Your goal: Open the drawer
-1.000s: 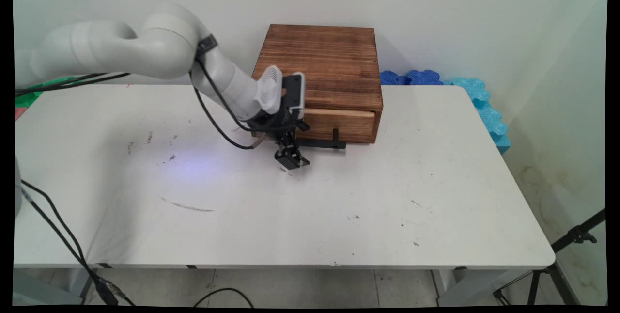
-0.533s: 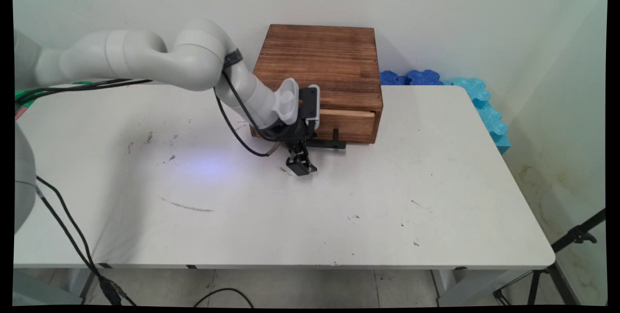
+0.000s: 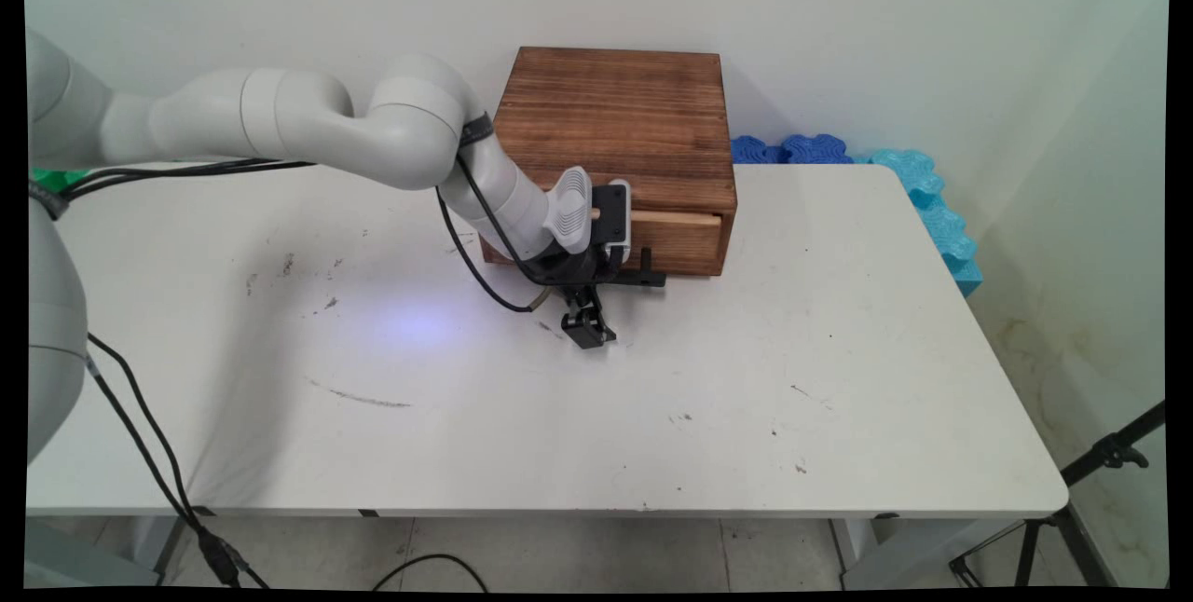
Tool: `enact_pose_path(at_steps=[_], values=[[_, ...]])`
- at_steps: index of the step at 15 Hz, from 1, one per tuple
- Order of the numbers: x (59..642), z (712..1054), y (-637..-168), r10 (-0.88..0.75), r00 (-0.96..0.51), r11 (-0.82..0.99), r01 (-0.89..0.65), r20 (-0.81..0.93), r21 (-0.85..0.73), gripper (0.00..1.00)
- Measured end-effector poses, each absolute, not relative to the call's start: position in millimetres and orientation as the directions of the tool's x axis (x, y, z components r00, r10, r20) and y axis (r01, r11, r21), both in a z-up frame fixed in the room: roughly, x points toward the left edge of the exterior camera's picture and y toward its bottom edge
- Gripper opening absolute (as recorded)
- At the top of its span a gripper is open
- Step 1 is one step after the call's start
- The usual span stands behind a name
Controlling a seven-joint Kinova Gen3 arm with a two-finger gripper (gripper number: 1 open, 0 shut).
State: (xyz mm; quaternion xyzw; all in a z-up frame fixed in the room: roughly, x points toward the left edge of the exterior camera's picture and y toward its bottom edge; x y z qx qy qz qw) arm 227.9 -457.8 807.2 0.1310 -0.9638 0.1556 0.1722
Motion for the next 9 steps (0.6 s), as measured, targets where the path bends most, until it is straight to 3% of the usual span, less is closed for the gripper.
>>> enact_pose_path(at_steps=[9], values=[[214.1, 808.3, -432.2, -0.246, -0.9, 0.918, -0.336, 0.36, -0.211, 1.0]])
